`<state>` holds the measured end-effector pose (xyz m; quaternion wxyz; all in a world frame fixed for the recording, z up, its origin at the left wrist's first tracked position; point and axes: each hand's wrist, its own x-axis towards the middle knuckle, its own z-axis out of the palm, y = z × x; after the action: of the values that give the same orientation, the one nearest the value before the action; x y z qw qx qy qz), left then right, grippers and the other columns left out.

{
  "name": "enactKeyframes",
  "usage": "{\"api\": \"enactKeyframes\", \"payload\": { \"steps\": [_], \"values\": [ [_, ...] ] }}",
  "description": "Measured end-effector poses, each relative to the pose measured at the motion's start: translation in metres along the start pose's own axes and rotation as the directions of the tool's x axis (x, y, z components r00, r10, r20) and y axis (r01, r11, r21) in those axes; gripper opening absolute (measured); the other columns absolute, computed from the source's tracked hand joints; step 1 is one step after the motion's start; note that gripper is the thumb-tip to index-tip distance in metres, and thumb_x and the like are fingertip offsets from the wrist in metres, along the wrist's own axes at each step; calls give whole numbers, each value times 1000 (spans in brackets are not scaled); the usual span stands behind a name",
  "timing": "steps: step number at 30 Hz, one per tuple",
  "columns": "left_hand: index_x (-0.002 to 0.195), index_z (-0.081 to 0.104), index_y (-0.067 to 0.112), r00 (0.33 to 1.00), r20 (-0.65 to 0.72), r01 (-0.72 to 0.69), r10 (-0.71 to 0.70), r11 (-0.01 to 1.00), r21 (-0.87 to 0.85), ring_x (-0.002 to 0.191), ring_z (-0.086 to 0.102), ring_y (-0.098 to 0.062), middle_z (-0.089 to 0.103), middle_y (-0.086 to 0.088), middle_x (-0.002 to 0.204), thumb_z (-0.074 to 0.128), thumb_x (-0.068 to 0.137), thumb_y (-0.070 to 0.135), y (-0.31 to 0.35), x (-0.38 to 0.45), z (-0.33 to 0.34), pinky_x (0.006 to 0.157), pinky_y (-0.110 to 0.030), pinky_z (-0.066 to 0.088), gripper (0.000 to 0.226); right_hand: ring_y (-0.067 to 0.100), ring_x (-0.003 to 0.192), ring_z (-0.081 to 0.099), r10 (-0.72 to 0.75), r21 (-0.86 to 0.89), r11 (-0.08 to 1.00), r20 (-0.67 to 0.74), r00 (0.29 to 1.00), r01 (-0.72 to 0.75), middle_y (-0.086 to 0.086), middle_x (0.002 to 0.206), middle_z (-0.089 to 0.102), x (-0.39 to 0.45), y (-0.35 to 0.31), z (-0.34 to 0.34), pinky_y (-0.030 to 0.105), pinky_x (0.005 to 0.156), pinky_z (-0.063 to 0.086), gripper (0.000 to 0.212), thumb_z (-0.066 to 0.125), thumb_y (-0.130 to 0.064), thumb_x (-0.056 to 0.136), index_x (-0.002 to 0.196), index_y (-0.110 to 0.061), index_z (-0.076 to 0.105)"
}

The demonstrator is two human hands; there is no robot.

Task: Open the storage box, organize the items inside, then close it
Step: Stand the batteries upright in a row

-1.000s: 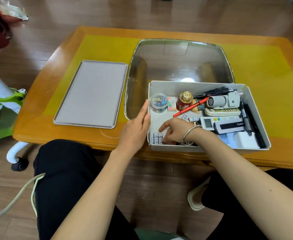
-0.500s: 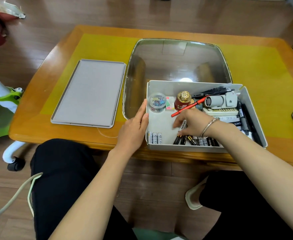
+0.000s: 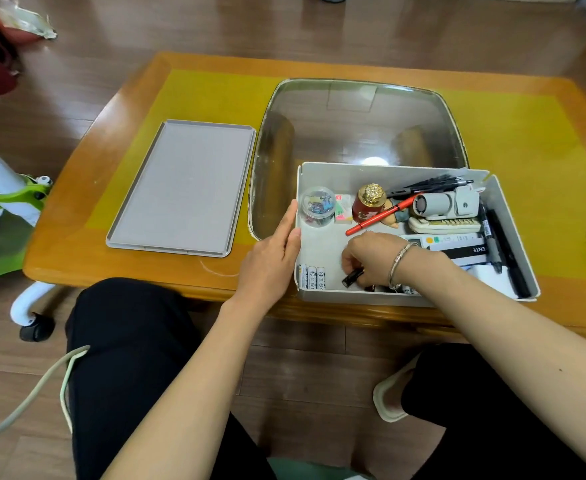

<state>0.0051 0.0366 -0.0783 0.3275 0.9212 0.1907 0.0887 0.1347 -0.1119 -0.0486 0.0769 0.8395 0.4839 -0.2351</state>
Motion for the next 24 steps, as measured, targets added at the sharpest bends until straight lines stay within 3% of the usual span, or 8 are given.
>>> {"api": "enactKeyframes", "payload": {
  "steps": [4, 6, 8, 11, 16, 18, 20, 24],
  "values": [
    [151, 6, 39, 1000, -5, 0, 0, 1000, -1, 63, 52, -6, 46, 21, 71, 20, 102, 45, -1, 1, 0, 46, -16, 32, 52, 21, 79, 58, 29, 160, 987, -181, 983, 1, -1, 80, 60, -1, 5, -2, 32, 70, 51, 10, 65, -16, 75, 83, -19, 59],
    [151, 6, 39, 1000, -4, -2, 2, 1000, -3, 63, 53, -7, 47, 19, 71, 20, 102, 45, -1, 1, 1, 47, -17, 33, 51, 20, 74, 59, 91, 310, 951, -319, 943, 13, 1, 76, 63, 1, 3, -3, 34, 72, 51, 13, 65, -14, 76, 88, -12, 61],
    [151, 6, 40, 1000, -2, -2, 2, 1000, -3, 63, 53, -7, 48, 19, 71, 21, 102, 44, -2, 2, 1, 46, -17, 33, 51, 14, 69, 57, 189, 459, 888, -370, 910, 2, -5, 68, 60, 7, -5, -4, 30, 72, 50, 19, 65, -12, 77, 95, -13, 60],
    [151, 5, 41, 1000, 4, 0, 0, 1000, -1, 66, 56, -9, 52, 13, 73, 21, 102, 45, -2, 2, 2, 48, -23, 45, 51, 15, 69, 59, 299, 618, 785, -327, 896, -37, -6, 67, 60, 20, -19, -2, 27, 74, 49, 25, 67, -13, 78, 102, -17, 60],
    [150, 5, 42, 1000, 3, 10, -10, 1000, -4, 68, 58, -11, 53, 13, 76, 22, 102, 45, 1, 1, 0, 55, -31, 54, 51, 19, 79, 63, 410, 707, 696, -252, 877, -122, 0, 83, 62, 36, -34, -4, 28, 78, 52, 22, 72, -21, 80, 100, -15, 63],
    [150, 5, 42, 1000, -11, 3, -2, 1000, 6, 65, 56, -10, 51, 14, 73, 22, 102, 44, 0, 1, 1, 51, -30, 51, 50, 18, 67, 67, 413, 777, 613, -164, 896, -140, 3, 75, 66, 38, -39, -4, 29, 69, 57, 21, 71, -17, 82, 102, -15, 62],
    [150, 7, 41, 999, -37, 1, 0, 1000, 17, 58, 51, -9, 46, 16, 66, 22, 103, 43, 0, 1, 2, 44, -23, 38, 50, 16, 59, 67, 404, 829, 534, -79, 911, -165, 7, 73, 68, 37, -43, -4, 31, 64, 59, 21, 69, -13, 84, 103, -15, 60],
    [151, 8, 40, 999, -46, 13, -12, 1000, 17, 56, 48, -9, 45, 15, 63, 22, 103, 42, -1, 0, 2, 45, -19, 32, 50, 13, 58, 67, 387, 813, 557, -71, 919, -172, 7, 73, 69, 37, -45, -4, 24, 59, 56, 25, 67, -12, 85, 108, -16, 59]
  ]
}}
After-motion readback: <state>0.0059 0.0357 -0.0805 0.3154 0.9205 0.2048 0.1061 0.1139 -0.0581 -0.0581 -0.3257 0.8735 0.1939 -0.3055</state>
